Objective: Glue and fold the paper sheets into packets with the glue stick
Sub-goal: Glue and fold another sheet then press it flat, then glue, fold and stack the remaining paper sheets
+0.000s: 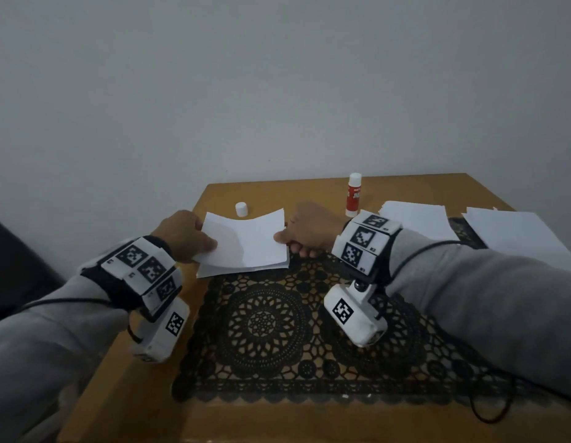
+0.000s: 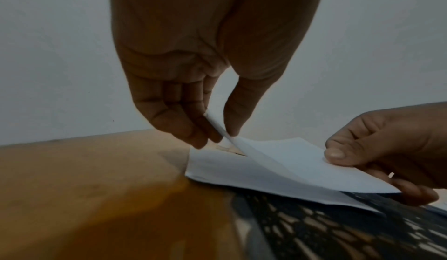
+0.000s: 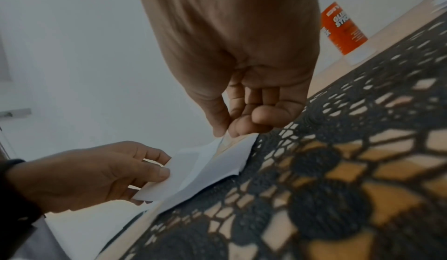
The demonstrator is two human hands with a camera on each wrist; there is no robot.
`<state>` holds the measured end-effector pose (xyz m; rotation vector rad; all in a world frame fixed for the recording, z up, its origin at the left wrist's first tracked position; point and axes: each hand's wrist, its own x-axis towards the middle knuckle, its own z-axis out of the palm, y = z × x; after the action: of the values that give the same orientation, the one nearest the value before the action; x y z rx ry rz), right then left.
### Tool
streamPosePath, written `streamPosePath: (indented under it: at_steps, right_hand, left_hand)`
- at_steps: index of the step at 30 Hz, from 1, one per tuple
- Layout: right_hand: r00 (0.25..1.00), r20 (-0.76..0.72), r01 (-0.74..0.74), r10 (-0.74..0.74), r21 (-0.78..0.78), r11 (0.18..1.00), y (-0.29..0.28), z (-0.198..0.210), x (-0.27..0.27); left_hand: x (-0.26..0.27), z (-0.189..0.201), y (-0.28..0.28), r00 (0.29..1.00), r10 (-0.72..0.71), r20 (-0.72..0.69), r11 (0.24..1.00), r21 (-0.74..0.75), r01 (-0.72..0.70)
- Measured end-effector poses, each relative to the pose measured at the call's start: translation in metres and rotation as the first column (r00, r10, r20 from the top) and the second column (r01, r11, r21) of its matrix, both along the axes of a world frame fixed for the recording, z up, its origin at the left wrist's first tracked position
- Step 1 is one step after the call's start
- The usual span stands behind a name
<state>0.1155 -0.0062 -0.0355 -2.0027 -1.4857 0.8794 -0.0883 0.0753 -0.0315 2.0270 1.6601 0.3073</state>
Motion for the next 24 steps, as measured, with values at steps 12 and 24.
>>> streamPosePath:
  at_steps: [12, 24]
  right_hand:
    - [1.000, 0.001, -0.020, 0.020, -0.044, 0.999, -0.015, 0.003, 0.006]
    - [0.800, 0.599, -0.182, -0.034, 0.296, 0.938, -0.118, 0.015, 0.087]
  left_hand:
    - [0.002, -0.005, -0.005, 0.967, -0.045, -0.253, 0.998, 0.027, 0.053]
    - [0.009, 0.001, -0.019, 0.945, -0.046, -0.325, 0.986, 0.138, 0.095]
